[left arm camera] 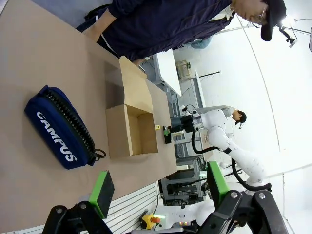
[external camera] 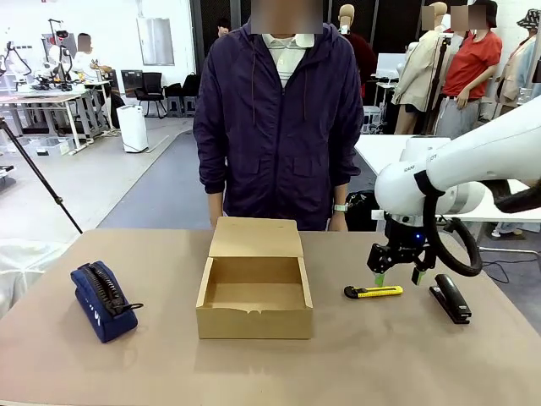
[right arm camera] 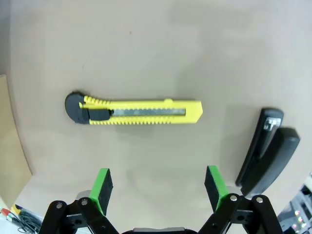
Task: Pack the items into the box.
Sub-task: Pick up the item specified by the human and place it in the Mailer Box.
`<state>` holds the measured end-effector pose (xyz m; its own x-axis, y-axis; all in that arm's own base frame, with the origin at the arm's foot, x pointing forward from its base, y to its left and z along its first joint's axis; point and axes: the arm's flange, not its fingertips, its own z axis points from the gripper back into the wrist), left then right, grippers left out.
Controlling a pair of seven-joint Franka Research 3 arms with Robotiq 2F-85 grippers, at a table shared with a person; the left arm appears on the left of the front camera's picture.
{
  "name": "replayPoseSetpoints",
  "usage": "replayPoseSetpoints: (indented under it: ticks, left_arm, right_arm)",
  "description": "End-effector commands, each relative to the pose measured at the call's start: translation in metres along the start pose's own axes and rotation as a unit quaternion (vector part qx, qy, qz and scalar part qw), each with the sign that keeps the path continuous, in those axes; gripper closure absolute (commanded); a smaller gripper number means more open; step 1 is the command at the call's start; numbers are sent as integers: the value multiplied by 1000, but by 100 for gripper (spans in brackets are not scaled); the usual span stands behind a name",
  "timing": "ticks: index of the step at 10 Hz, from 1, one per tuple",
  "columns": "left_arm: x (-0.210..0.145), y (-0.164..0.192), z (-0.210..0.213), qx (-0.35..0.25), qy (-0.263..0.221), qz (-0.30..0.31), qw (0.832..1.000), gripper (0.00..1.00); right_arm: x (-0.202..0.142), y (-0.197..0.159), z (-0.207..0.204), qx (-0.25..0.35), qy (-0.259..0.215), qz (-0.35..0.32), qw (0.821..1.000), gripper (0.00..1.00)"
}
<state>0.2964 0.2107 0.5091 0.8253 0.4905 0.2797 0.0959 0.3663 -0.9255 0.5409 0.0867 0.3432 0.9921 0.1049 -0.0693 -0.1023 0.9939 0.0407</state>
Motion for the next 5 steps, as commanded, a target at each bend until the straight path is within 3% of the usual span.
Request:
replayPoseSetpoints:
  ticks: [1, 2, 3, 4, 5]
  left_arm:
    - [1, -2, 1, -11, -5, 0, 1000, 0]
    - [1, -2, 1, -11, -5, 0, 1000, 0]
    - [1, -2, 1, -11, -5, 0, 1000, 0]
    - [1, -2, 1, -11, -5, 0, 1000, 0]
    - [1, -2, 1, -11, -5, 0, 1000, 0]
  right_arm:
    - [4, 1, 13, 11, -4, 69, 998, 0]
    - [4, 1, 15, 33, 28, 167, 985, 0]
    - [3, 1, 18, 36, 45, 323, 945, 0]
    - [0, 2, 23, 36, 62, 481, 874, 0]
    - [-5, 2, 28, 60, 83, 620, 778, 0]
